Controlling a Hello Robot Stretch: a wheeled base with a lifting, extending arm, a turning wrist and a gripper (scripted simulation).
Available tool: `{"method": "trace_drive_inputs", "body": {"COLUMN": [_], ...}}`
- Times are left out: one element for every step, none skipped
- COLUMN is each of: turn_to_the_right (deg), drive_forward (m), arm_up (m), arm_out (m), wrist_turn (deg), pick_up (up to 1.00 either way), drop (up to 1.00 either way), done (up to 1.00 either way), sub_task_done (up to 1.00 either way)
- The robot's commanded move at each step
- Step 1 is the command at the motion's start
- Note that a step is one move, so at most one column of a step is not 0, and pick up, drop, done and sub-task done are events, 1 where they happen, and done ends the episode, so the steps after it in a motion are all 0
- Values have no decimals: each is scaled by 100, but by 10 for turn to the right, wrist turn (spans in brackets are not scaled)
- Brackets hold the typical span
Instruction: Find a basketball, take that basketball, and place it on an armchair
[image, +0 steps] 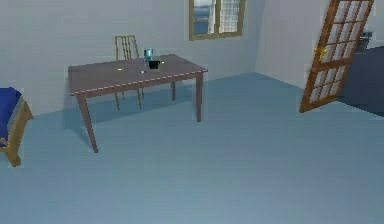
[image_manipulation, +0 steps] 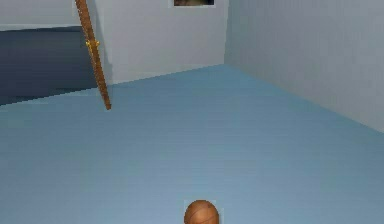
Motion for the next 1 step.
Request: {"method": "trace_drive_inputs", "body": {"turn_to_the_right": [0], "drive_forward": [0], "arm_up": [10], "arm_out": [0], "wrist_turn": [0], "pick_up": [0], "drop": [0], "done": [0], "sub_task_done": [0]}}
